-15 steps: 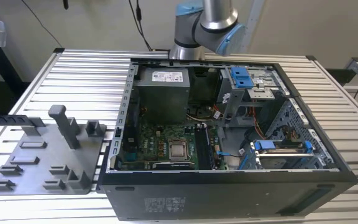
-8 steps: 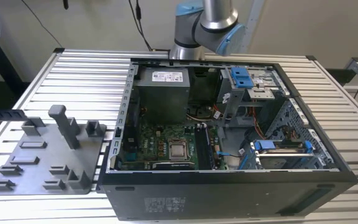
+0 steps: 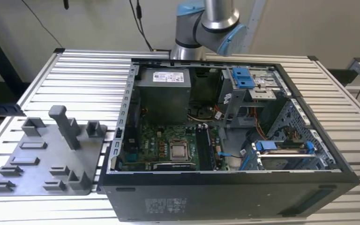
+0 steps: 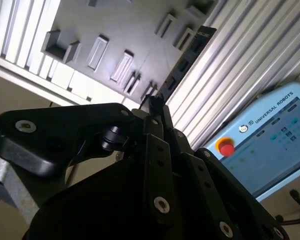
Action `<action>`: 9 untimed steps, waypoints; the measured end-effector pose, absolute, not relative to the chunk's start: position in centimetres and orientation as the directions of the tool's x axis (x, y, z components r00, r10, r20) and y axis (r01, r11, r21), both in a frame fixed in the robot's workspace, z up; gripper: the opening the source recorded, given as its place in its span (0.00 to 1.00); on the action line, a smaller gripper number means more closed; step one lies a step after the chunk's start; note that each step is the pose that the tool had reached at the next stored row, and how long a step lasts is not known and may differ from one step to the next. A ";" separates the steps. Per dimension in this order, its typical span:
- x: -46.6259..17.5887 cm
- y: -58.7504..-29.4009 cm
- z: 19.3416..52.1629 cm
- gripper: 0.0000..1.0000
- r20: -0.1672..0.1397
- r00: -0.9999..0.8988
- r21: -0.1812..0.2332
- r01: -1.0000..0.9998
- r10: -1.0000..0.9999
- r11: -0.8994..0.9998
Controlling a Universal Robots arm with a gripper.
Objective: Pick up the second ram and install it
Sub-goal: 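Pick up the second ram and move it above second insertion slot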
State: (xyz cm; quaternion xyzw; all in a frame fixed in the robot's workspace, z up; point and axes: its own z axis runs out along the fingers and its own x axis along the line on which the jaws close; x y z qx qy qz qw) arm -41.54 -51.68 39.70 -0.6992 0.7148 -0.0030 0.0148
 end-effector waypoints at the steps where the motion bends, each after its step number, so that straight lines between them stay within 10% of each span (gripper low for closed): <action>1: -41.5 -51.7 39.8 0.14 -0.017 -0.022 -0.025 -0.999 -1.000 0.022; 9: -41.2 -51.7 39.8 0.14 -0.017 -0.022 -0.025 -0.999 -1.000 0.022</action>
